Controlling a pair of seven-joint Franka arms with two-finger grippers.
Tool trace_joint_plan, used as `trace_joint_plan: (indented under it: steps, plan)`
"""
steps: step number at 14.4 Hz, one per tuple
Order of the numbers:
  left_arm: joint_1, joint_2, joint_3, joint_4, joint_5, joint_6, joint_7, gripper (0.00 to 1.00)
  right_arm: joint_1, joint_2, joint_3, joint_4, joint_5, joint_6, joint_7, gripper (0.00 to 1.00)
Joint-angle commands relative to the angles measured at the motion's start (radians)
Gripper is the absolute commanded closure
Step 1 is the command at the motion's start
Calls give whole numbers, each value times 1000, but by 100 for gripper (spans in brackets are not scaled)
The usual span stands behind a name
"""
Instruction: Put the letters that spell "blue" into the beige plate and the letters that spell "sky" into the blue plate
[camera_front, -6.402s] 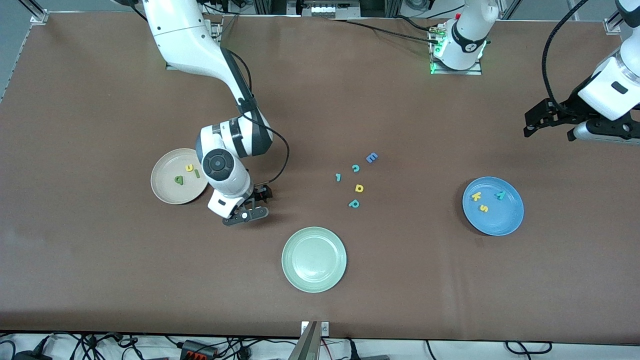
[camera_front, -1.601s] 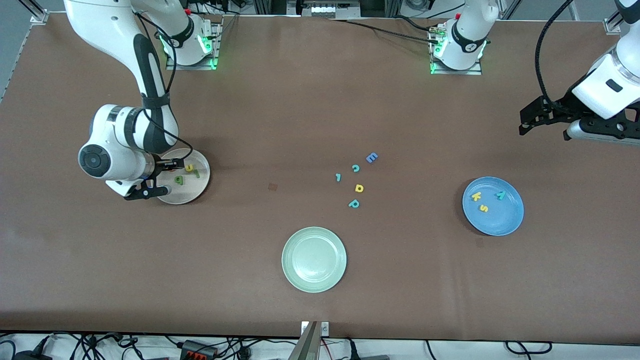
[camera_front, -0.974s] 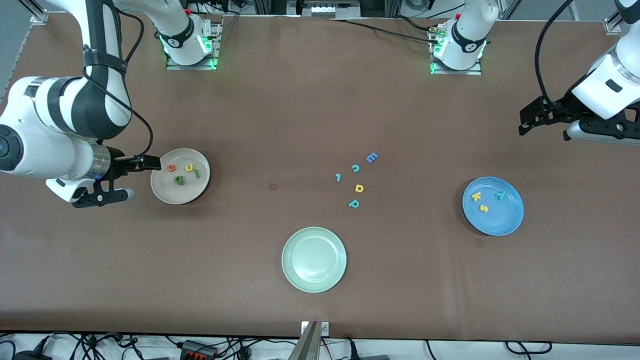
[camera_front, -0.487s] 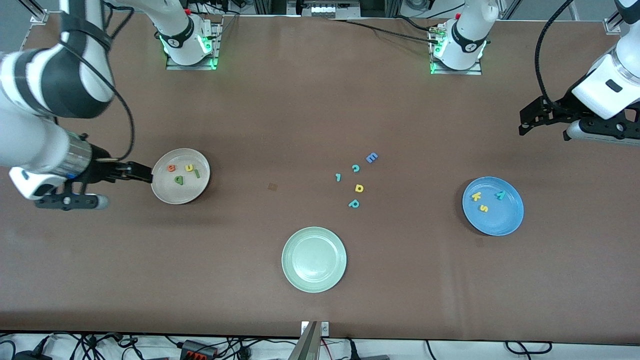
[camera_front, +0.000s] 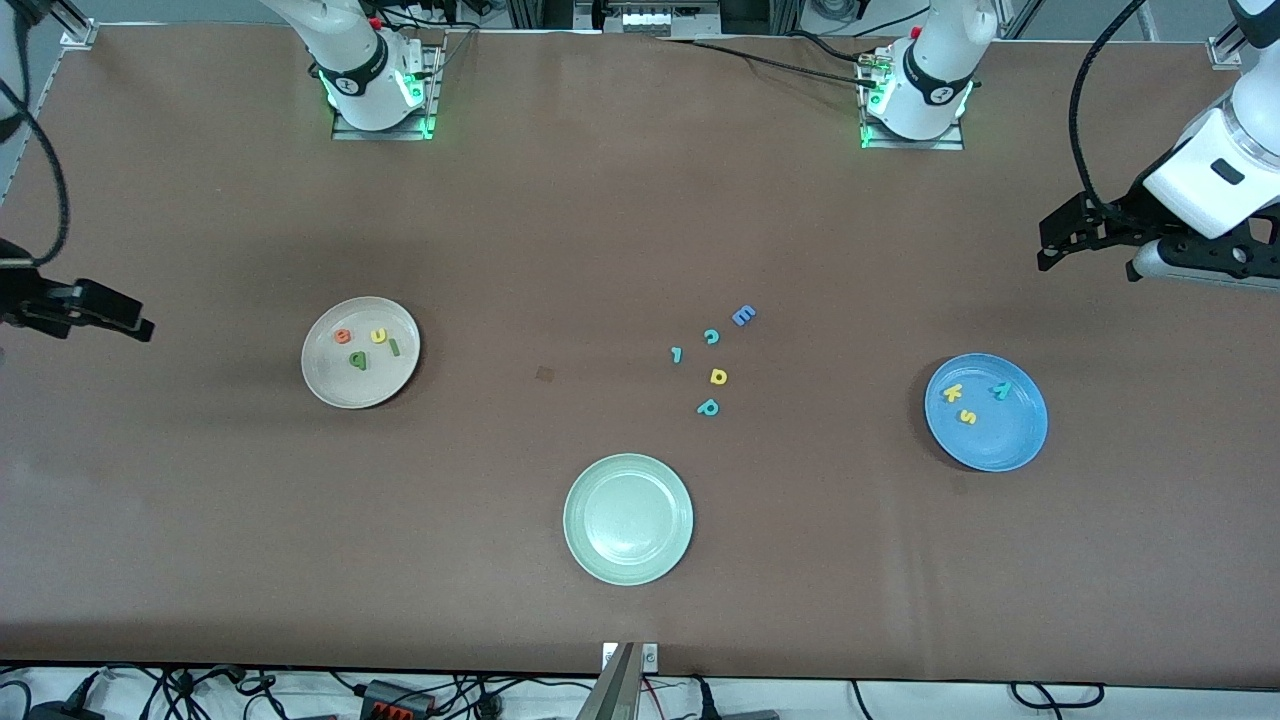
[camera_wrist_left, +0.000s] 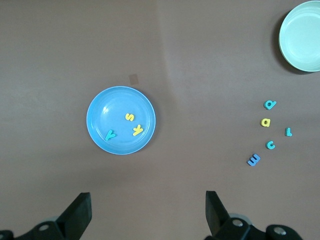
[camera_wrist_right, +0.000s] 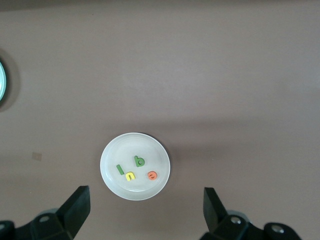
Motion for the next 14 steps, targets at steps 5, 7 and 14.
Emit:
trace_joint_plan:
  steps: [5, 7, 14]
  plan:
    - [3, 10, -6, 29, 6, -18, 0, 0, -103, -56, 126, -75, -42, -8, 8, 0]
    - [3, 10, -6, 28, 6, -18, 0, 0, -98, -63, 126, -78, -79, -10, 7, 0]
    - [3, 10, -6, 28, 6, -18, 0, 0, -91, -103, 128, -131, -85, -8, 13, 0]
